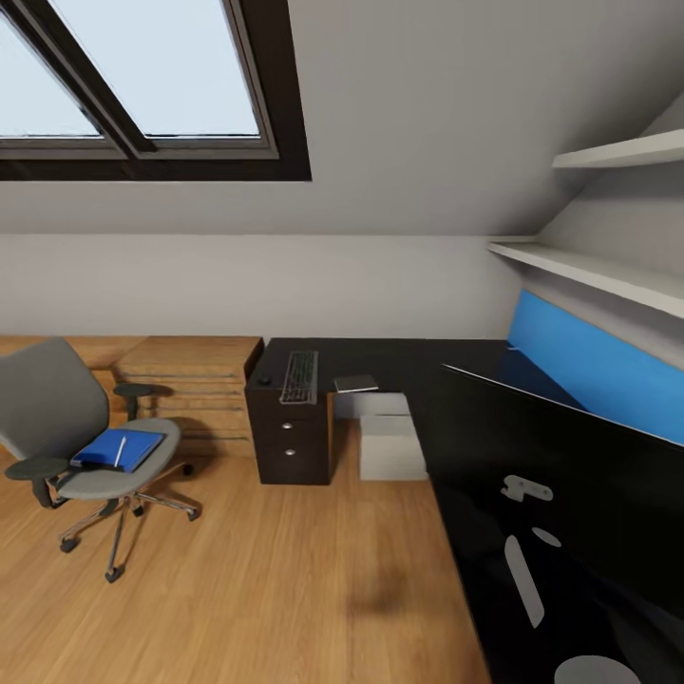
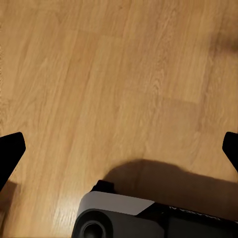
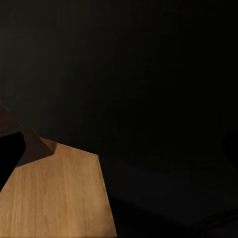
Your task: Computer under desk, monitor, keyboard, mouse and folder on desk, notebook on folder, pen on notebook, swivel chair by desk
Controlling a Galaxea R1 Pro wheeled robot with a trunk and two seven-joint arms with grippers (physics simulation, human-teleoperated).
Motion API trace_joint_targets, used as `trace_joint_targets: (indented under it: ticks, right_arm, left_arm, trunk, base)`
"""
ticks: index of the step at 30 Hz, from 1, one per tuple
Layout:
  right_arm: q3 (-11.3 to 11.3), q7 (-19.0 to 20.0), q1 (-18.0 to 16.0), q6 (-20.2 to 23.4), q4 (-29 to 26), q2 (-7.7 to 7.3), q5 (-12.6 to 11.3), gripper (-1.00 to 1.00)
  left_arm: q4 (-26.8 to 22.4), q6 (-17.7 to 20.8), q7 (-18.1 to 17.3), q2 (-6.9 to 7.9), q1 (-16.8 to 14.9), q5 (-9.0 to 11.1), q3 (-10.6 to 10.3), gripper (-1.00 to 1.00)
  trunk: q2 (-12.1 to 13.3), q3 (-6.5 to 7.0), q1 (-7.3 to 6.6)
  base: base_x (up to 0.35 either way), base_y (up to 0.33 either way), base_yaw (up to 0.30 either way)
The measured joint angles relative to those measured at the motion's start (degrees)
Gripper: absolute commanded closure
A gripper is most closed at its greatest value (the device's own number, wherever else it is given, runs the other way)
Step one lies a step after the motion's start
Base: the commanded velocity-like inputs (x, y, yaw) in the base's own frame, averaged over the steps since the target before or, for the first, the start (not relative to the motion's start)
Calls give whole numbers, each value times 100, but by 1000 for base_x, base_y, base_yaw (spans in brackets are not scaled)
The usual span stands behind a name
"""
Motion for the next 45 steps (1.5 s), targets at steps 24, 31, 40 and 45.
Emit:
trace_joint_targets:
  ticks: [24, 31, 40, 45]
  right_arm:
    - [-3, -17, 0, -179, 70, -6, 12, -100]
    - [-3, -18, 1, -183, 70, -8, 17, -100]
    - [-3, -20, 4, -183, 70, -8, 21, -100]
    - [-3, -22, 0, -183, 70, -8, 24, -100]
  left_arm:
    - [0, 3, -1, 9, 1, 0, -2, -100]
    - [0, 3, -1, 9, 1, 0, -3, -100]
    - [0, 3, -1, 9, 1, 0, -2, -100]
    - [0, 3, -1, 7, 1, 0, -2, -100]
  trunk:
    - [-1, 0, -2]
    - [-1, 0, -1]
    - [-1, 0, 1]
    - [-1, 0, 2]
  base:
    - [147, 46, 0]
    - [257, 0, 0]
    - [27, 0, 0]
    - [-41, 0, 0]
